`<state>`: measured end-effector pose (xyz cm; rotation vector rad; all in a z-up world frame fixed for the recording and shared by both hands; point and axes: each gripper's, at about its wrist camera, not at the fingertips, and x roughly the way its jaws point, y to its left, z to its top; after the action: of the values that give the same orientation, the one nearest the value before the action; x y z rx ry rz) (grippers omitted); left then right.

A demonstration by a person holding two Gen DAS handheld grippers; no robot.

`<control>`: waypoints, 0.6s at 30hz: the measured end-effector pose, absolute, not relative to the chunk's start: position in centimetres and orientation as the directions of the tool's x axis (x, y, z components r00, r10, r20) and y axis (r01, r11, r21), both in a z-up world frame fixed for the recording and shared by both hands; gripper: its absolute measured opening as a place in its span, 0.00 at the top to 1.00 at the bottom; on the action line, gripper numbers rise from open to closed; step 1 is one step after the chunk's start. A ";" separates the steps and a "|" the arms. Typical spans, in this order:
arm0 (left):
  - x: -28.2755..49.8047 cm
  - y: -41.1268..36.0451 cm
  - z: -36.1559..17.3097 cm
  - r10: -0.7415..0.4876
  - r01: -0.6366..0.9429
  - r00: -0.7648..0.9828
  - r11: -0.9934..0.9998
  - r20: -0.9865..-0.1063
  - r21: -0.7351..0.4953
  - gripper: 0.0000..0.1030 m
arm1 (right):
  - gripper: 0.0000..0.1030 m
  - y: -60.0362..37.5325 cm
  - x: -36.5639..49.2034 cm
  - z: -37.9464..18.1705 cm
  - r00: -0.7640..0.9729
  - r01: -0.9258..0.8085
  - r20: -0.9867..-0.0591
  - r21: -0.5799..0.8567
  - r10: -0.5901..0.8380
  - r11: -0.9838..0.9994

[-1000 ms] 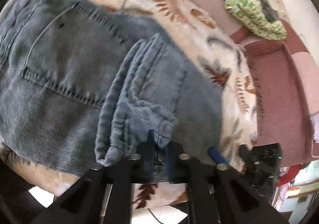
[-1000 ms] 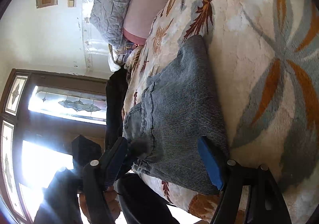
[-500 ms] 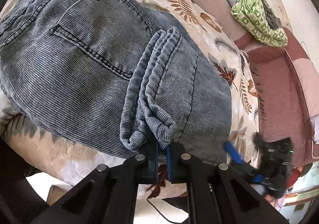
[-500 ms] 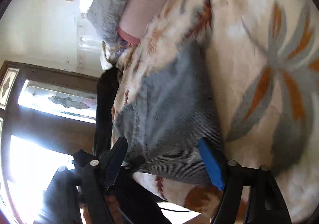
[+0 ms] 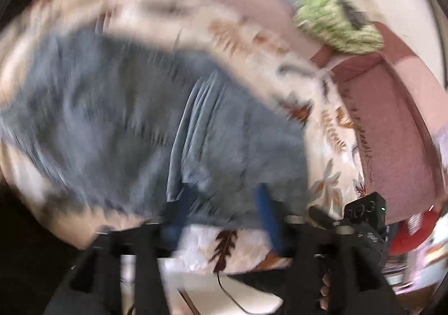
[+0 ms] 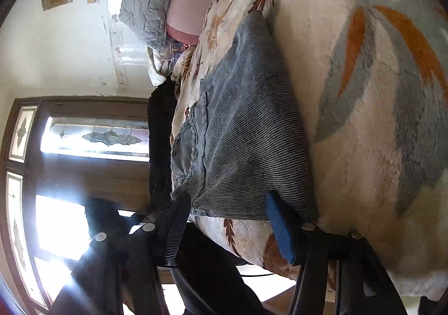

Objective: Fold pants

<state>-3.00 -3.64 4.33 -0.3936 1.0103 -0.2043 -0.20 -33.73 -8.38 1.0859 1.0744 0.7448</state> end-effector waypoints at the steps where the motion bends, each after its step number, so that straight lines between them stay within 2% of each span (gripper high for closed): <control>1: -3.5 -4.2 5.8 -0.305 0.021 0.589 0.932 -0.748 -0.362 0.34 | 0.42 -33.7 -0.2 -8.4 0.332 0.019 -0.314 0.945 0.890 0.326; 4: -2.8 -5.7 5.4 -0.197 0.040 0.622 0.975 -0.758 -0.220 0.34 | 0.42 -33.6 -0.4 -8.3 0.334 0.022 -0.313 0.946 0.889 0.325; 5: -2.2 -6.0 4.3 -0.169 0.035 0.601 0.982 -0.781 -0.185 0.34 | 0.42 -33.6 -0.4 -8.3 0.336 0.027 -0.312 0.946 0.888 0.323; 7: -0.6 -6.6 -0.2 -0.075 0.011 0.467 0.997 -0.881 -0.079 0.36 | 0.42 -33.5 -0.5 -7.9 0.328 0.042 -0.322 0.944 0.888 0.327; 10: -1.6 -7.2 -1.1 -0.030 0.046 0.524 0.999 -0.851 -0.007 0.34 | 0.37 -33.7 -0.5 -6.0 0.309 0.019 -0.354 0.930 0.883 0.366; 12: -1.7 -6.9 -1.2 -0.029 0.042 0.526 0.999 -0.850 -0.008 0.34 | 0.37 -34.1 0.1 -3.4 0.333 -0.036 -0.345 0.925 0.878 0.377; 16: -1.6 -6.1 -1.2 -0.040 0.043 0.522 0.999 -0.852 -0.021 0.34 | 0.27 -34.7 4.1 1.2 0.395 -0.104 -0.332 0.910 0.857 0.401; 18: -1.6 -5.9 -1.2 -0.045 0.043 0.524 0.999 -0.850 -0.027 0.34 | 0.24 -34.0 7.1 1.4 0.379 -0.107 -0.309 0.922 0.873 0.372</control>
<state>-1.61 -5.88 -1.19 -0.0021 1.0176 -0.0531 7.13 -34.01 1.44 0.9770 0.9690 0.7728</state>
